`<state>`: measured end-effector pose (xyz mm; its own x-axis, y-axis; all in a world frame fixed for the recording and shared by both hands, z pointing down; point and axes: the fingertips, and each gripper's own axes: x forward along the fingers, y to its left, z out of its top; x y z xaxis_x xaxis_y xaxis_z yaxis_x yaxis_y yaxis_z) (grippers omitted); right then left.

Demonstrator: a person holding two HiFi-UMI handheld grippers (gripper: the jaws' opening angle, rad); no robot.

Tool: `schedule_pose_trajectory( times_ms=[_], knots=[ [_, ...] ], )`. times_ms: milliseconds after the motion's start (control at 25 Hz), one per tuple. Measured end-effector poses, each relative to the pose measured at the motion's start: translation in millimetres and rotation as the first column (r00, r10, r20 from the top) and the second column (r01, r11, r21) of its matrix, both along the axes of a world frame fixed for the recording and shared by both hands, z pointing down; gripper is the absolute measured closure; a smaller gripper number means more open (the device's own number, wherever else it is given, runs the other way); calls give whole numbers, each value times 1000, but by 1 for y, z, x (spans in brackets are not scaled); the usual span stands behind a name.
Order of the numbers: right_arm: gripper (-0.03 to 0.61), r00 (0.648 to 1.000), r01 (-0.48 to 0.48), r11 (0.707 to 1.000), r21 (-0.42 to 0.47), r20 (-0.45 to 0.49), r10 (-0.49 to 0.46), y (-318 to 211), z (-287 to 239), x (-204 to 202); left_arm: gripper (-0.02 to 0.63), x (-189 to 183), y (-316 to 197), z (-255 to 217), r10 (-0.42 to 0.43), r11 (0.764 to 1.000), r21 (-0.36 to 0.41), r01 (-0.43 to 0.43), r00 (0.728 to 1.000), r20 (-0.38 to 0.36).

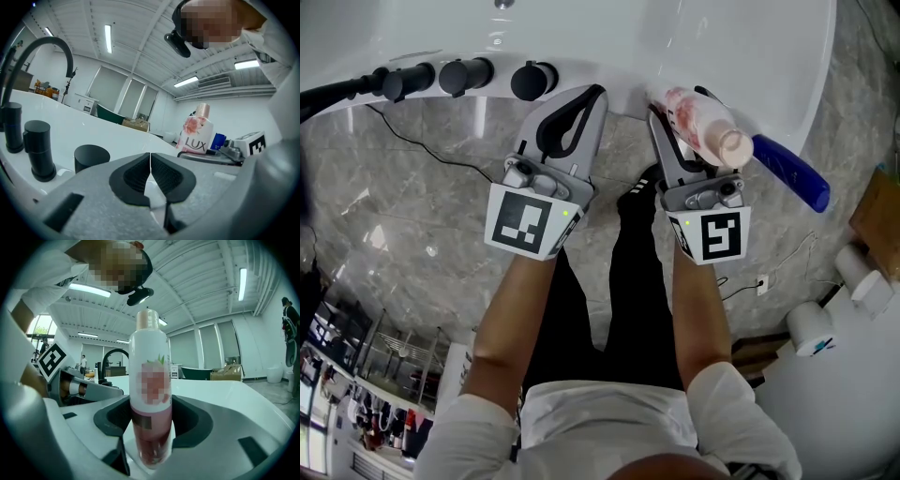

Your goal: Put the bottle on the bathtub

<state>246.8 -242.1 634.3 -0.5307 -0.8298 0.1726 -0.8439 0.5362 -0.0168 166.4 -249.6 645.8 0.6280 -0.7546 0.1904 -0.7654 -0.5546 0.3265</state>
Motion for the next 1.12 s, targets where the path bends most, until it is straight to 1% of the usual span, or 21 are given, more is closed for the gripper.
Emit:
schedule_pose_trajectory(
  times_ms=[160, 280, 440, 560, 640, 720, 800, 920, 1040, 1120],
  knots=[
    [336, 999, -37, 994, -105, 23, 39, 2, 6, 0, 595, -9, -3, -13, 1, 1000, -6, -1, 1000, -17],
    [336, 997, -64, 987, -150, 37, 70, 11, 2, 1, 595, -16, -4, -29, -1, 1000, -3, 1, 1000, -16],
    [336, 994, -106, 975, -197, -5, 107, 25, -13, 11, 595, -23, 4, -54, 1, 1000, -27, -1, 1000, -18],
    [336, 992, -126, 968, -218, -29, 123, 36, -41, 18, 595, -33, 8, -83, 10, 999, -32, -11, 1000, -18],
    [337, 994, -107, 968, -225, -49, 98, 49, -68, 25, 595, -37, 13, -108, 21, 999, -35, -21, 1000, -18],
    [346, 996, -83, 970, -229, -44, 75, 61, -103, 38, 595, -37, 19, -138, 29, 999, -29, -30, 999, -18],
    [392, 997, -74, 976, -204, -11, 73, 66, -147, 46, 595, -41, 20, -169, 35, 999, -9, -35, 999, -13],
    [454, 996, -68, 989, -128, 43, 75, 66, -220, 46, 595, -52, 24, -214, 50, 998, 27, -50, 999, -3],
    [496, 998, -24, 999, -28, 56, 26, 69, -299, 47, 595, -51, 36, -259, 71, 996, 61, -70, 997, -6],
    [529, 999, 0, 999, 37, 51, -2, 71, -348, 50, 595, -47, 43, -290, 83, 993, 88, -82, 997, -8]
  ],
)
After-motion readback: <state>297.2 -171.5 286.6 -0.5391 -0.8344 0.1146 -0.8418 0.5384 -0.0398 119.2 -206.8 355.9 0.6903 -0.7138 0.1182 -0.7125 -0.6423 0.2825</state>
